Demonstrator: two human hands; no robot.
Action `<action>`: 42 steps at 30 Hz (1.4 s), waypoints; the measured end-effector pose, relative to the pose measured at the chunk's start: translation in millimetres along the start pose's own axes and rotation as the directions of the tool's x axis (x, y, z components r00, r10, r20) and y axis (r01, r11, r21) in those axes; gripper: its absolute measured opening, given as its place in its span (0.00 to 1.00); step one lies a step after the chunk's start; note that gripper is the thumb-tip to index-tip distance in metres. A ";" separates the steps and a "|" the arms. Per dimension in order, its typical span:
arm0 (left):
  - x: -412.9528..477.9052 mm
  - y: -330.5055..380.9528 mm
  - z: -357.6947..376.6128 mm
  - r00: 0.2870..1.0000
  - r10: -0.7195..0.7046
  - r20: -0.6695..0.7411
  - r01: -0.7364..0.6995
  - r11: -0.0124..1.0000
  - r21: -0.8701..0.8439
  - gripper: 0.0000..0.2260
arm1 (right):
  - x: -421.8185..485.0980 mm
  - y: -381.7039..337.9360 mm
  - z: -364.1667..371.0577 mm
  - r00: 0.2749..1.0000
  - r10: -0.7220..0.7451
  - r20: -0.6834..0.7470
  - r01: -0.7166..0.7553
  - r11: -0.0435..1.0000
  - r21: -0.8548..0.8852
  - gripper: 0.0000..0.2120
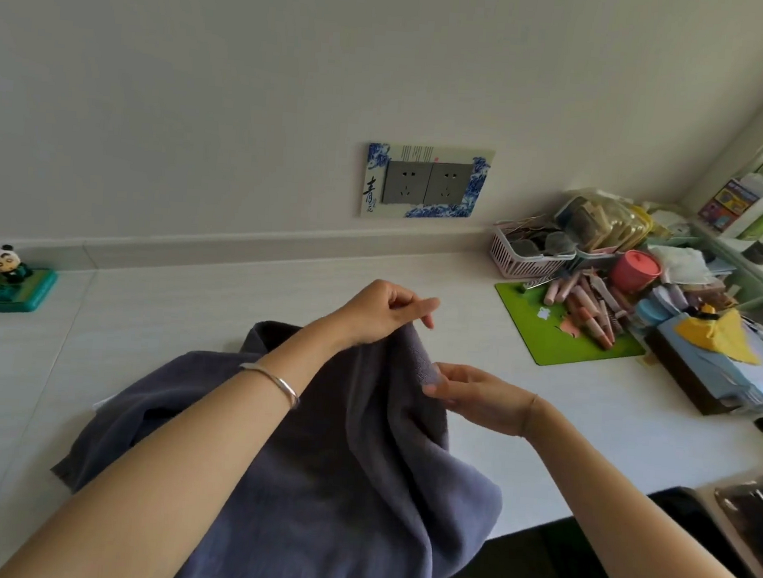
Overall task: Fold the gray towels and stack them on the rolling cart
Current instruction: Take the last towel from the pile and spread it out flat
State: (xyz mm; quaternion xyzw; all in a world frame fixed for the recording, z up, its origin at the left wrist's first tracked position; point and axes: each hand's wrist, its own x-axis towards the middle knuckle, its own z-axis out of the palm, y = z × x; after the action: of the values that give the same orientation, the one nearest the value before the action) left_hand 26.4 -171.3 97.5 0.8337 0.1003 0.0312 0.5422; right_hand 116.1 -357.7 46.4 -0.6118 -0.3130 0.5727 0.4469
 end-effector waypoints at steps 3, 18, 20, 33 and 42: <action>29.7 18.9 -1.7 0.997 0.016 -0.076 -0.013 0.999 0.042 0.13 | -6.9 -12.4 -26.2 0.999 0.048 0.024 -0.047 0.999 -0.025 0.27; 160.0 -15.1 18.9 0.797 -0.144 -0.586 0.143 0.988 -0.048 0.12 | -2.6 -66.4 -237.9 0.954 -0.030 -0.299 0.098 0.971 0.217 0.21; 174.0 -38.2 30.1 0.763 -0.130 -0.633 0.248 0.964 0.100 0.14 | 26.5 -40.8 -262.9 0.860 -0.021 -0.510 0.193 0.938 0.287 0.32; 167.1 -124.3 163.1 0.876 -0.416 -0.243 0.462 0.581 0.670 0.31 | 30.4 96.1 -279.5 0.640 0.137 -0.756 -0.343 0.931 -0.121 0.15; 165.1 -125.2 165.5 0.894 -0.375 -0.246 0.429 0.552 0.715 0.32 | -60.2 103.9 -270.9 0.887 0.352 -0.300 -0.428 0.869 -0.248 0.18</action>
State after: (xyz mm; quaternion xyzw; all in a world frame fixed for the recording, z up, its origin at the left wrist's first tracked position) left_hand 197.8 -237.6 -93.7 0.9347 0.3091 -0.1110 0.1357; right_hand 359.3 -504.7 -37.3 -0.7904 -0.2095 0.5158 0.2556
